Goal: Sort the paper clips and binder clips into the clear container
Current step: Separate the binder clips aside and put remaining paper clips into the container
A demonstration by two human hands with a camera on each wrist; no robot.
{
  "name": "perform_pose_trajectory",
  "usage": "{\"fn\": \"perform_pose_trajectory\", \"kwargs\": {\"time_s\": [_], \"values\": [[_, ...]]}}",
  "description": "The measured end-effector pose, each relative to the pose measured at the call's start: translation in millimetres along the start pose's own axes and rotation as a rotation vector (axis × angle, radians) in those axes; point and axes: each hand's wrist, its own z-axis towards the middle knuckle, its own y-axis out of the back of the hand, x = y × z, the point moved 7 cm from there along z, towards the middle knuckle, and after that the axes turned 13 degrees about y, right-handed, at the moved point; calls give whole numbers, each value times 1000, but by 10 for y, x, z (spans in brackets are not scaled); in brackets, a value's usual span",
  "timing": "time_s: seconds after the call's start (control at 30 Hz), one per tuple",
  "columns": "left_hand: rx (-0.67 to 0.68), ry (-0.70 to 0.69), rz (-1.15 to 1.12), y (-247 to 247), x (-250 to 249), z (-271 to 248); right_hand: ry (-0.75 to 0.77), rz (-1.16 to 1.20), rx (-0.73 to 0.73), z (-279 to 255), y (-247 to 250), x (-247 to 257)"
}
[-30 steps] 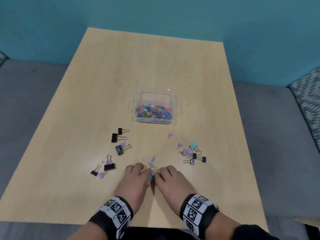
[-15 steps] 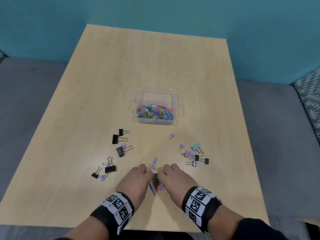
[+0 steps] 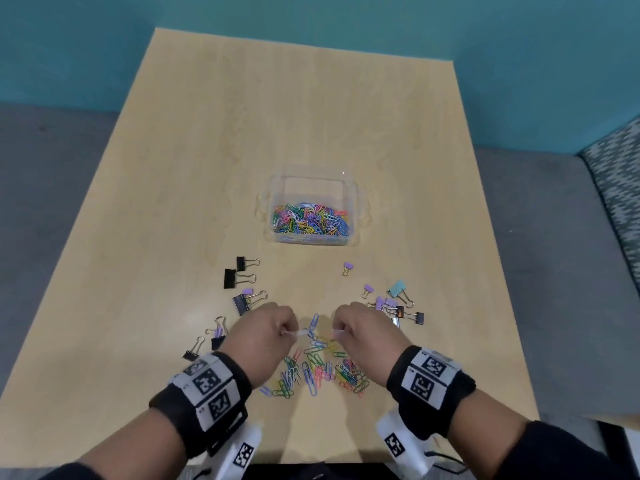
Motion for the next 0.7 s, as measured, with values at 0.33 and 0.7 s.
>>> {"fn": "perform_pose_trajectory", "kwargs": {"time_s": [0.33,0.7], "values": [[-324,-70,32,1081,-685,944,18,-157,-317,1180,1155,143],[-268,-302,21,585,-242,59,90,-230,-143,401,601,43]]}}
